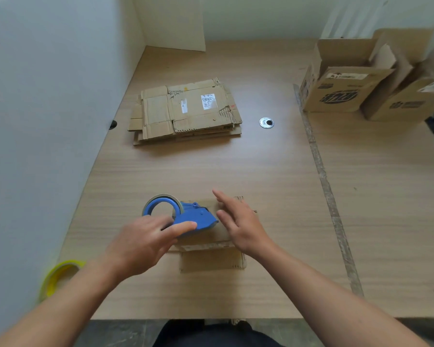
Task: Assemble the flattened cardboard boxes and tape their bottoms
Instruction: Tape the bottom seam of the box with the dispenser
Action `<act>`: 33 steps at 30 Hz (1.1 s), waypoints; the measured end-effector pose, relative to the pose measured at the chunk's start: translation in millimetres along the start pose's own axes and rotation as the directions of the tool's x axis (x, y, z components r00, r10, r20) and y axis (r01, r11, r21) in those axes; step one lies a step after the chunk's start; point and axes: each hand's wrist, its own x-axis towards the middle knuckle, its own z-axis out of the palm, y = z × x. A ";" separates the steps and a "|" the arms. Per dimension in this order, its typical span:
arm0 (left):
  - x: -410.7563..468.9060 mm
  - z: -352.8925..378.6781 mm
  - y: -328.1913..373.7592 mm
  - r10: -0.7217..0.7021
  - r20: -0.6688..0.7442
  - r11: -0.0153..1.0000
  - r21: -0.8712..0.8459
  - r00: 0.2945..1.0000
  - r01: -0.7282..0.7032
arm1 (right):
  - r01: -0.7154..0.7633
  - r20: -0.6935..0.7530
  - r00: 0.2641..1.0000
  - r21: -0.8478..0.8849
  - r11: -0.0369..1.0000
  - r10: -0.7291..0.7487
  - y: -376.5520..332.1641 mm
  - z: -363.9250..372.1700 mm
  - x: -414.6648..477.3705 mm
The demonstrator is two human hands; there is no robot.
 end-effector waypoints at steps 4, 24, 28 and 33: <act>5.6 -3.9 1.0 0.075 0.035 0.997 -0.001 0.997 -0.075 | 0.023 -0.026 0.999 0.026 0.999 -0.023 3.2 1.0 1.2; 30.4 -9.0 6.4 -0.095 0.177 0.980 -0.155 0.980 0.123 | -0.086 -0.153 0.978 0.314 0.946 0.140 17.2 -7.6 -3.1; 31.0 -9.8 5.5 -0.119 0.217 0.979 -0.138 0.969 0.151 | -0.102 -0.277 0.933 0.406 0.908 0.229 30.1 -34.8 -12.9; 35.7 -11.3 9.1 -0.110 0.258 0.984 -0.110 0.960 0.142 | -0.223 -0.221 0.887 0.566 0.794 0.406 53.2 -47.7 -27.6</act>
